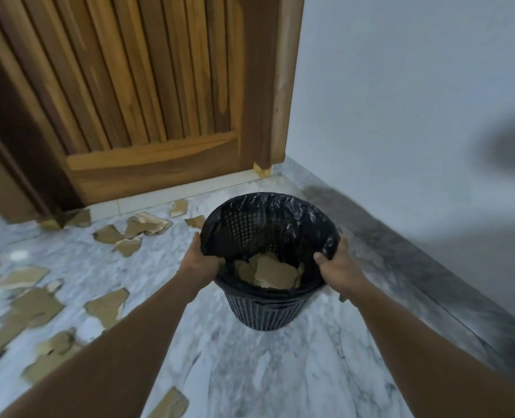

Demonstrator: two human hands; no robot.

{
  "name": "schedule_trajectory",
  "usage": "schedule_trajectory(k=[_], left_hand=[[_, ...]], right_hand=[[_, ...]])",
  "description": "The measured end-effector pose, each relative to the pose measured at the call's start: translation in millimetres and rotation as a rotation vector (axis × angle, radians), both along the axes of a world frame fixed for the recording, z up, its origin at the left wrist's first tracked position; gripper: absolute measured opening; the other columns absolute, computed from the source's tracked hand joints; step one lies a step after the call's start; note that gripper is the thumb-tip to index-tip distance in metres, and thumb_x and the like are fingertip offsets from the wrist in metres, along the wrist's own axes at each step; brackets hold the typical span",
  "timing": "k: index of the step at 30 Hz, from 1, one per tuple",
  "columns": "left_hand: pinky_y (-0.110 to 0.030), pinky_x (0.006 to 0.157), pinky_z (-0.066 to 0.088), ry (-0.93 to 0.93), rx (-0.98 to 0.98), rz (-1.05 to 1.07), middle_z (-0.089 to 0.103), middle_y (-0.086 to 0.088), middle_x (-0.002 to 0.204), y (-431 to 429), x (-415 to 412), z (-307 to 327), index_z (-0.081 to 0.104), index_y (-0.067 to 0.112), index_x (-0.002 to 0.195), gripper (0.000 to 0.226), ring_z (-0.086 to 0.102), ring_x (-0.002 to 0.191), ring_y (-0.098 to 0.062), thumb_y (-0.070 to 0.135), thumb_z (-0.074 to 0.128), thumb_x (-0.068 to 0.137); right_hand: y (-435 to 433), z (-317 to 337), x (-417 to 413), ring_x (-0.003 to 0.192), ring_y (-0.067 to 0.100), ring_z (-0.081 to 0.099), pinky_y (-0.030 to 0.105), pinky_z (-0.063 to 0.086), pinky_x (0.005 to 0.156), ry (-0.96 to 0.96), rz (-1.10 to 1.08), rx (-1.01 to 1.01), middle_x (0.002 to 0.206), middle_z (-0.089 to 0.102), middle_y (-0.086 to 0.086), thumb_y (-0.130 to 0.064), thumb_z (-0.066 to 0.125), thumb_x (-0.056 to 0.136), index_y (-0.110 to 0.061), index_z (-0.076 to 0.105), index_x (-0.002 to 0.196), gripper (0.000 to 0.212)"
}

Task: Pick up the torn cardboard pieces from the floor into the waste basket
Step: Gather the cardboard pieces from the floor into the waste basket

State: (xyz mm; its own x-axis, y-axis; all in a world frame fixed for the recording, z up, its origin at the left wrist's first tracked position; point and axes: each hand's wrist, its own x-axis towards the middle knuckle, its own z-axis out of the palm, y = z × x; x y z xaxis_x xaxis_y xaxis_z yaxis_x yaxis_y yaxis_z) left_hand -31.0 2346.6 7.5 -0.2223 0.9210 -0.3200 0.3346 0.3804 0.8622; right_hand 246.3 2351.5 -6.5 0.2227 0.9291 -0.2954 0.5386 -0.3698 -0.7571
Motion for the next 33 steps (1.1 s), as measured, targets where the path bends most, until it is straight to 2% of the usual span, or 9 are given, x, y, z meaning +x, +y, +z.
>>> schedule_trajectory(k=[4, 7, 9, 12, 16, 19, 23, 29, 33], left_hand=[[-0.033, 0.066, 0.047, -0.067, -0.024, 0.029, 0.049, -0.009, 0.148, -18, -11, 14, 0.028, 0.025, 0.158, 0.067, 0.058, 0.1, -0.025, 0.037, 0.058, 0.1], [-0.04, 0.099, 0.046, -0.024, 0.049, 0.008, 0.047, -0.01, 0.151, -28, -20, 19, 0.046, 0.021, 0.151, 0.052, 0.05, 0.13, -0.033, 0.039, 0.053, 0.103], [-0.046, 0.109, 0.042, 0.0, 0.071, -0.021, 0.047, -0.009, 0.152, -38, -25, 14, 0.047, 0.024, 0.15, 0.051, 0.045, 0.137, -0.035, 0.044, 0.049, 0.103], [-0.045, 0.114, 0.038, 0.114, 0.088, -0.055, 0.044, -0.009, 0.155, -64, -34, -6, 0.04, 0.024, 0.153, 0.054, 0.043, 0.141, -0.033, 0.048, 0.042, 0.104], [-0.041, 0.11, 0.039, 0.306, 0.122, -0.016, 0.044, -0.013, 0.155, -115, -64, -52, 0.033, 0.022, 0.156, 0.054, 0.044, 0.14, -0.035, 0.042, 0.036, 0.107], [-0.05, 0.113, 0.035, 0.425, 0.058, 0.029, 0.038, -0.013, 0.159, -172, -96, -109, 0.027, 0.023, 0.158, 0.058, 0.032, 0.147, -0.036, 0.048, 0.031, 0.106], [-0.065, 0.12, 0.003, 0.627, -0.148, 0.156, 0.011, -0.011, 0.168, -265, -123, -174, 0.013, 0.033, 0.16, 0.073, -0.008, 0.154, -0.038, 0.069, 0.021, 0.097], [-0.074, 0.111, -0.009, 0.754, -0.373, 0.104, -0.023, -0.005, 0.165, -389, -133, -231, -0.018, 0.054, 0.151, 0.101, -0.027, 0.146, -0.045, 0.101, 0.016, 0.068], [-0.073, 0.112, -0.012, 0.85, -0.424, 0.066, -0.03, -0.007, 0.162, -414, -137, -257, -0.022, 0.051, 0.151, 0.108, -0.024, 0.146, -0.05, 0.105, 0.006, 0.061]], right_hand=[[-13, 19, -7, 0.15, 0.04, 0.026, 0.048, 0.033, 0.117, -0.162, 0.11, -0.051, 0.169, 0.011, 0.016, -0.052, 0.046, 0.103, -0.032, -0.014, 0.161, 0.086], [-35, 36, -29, 0.154, 0.04, 0.012, 0.059, 0.025, 0.119, -0.408, 0.196, 0.039, 0.17, 0.002, 0.016, -0.054, 0.039, 0.104, -0.031, -0.01, 0.161, 0.079], [-53, 41, -51, 0.156, 0.039, 0.002, 0.062, 0.017, 0.121, -0.53, 0.236, 0.193, 0.169, 0.001, 0.017, -0.05, 0.037, 0.106, -0.027, -0.002, 0.162, 0.073], [-81, 33, -89, 0.156, 0.039, -0.001, 0.06, 0.007, 0.124, -0.62, 0.338, 0.448, 0.169, 0.006, 0.019, -0.04, 0.041, 0.106, -0.02, 0.014, 0.162, 0.066], [-104, -6, -139, 0.155, 0.041, 0.008, 0.06, 0.013, 0.123, -0.595, 0.529, 0.763, 0.166, 0.017, 0.021, -0.028, 0.051, 0.101, -0.012, 0.038, 0.154, 0.056], [-120, -54, -172, 0.155, 0.038, 0.012, 0.06, 0.013, 0.123, -0.594, 0.722, 0.69, 0.167, 0.018, 0.019, -0.037, 0.051, 0.101, -0.012, 0.037, 0.154, 0.06], [-144, -120, -210, 0.156, 0.035, 0.0, 0.062, 0.007, 0.123, -0.6, 0.986, 0.522, 0.17, 0.004, 0.016, -0.059, 0.045, 0.099, -0.021, 0.023, 0.16, 0.075], [-190, -179, -239, 0.152, 0.035, -0.025, 0.071, -0.003, 0.117, -0.557, 1.456, 0.074, 0.166, -0.031, 0.002, -0.098, 0.043, 0.067, -0.058, -0.016, 0.152, 0.111], [-214, -196, -205, 0.14, 0.038, -0.045, 0.068, -0.023, 0.111, -0.892, 1.998, 0.145, 0.156, -0.046, 0.009, -0.1, 0.052, 0.057, -0.052, -0.036, 0.145, 0.134]])
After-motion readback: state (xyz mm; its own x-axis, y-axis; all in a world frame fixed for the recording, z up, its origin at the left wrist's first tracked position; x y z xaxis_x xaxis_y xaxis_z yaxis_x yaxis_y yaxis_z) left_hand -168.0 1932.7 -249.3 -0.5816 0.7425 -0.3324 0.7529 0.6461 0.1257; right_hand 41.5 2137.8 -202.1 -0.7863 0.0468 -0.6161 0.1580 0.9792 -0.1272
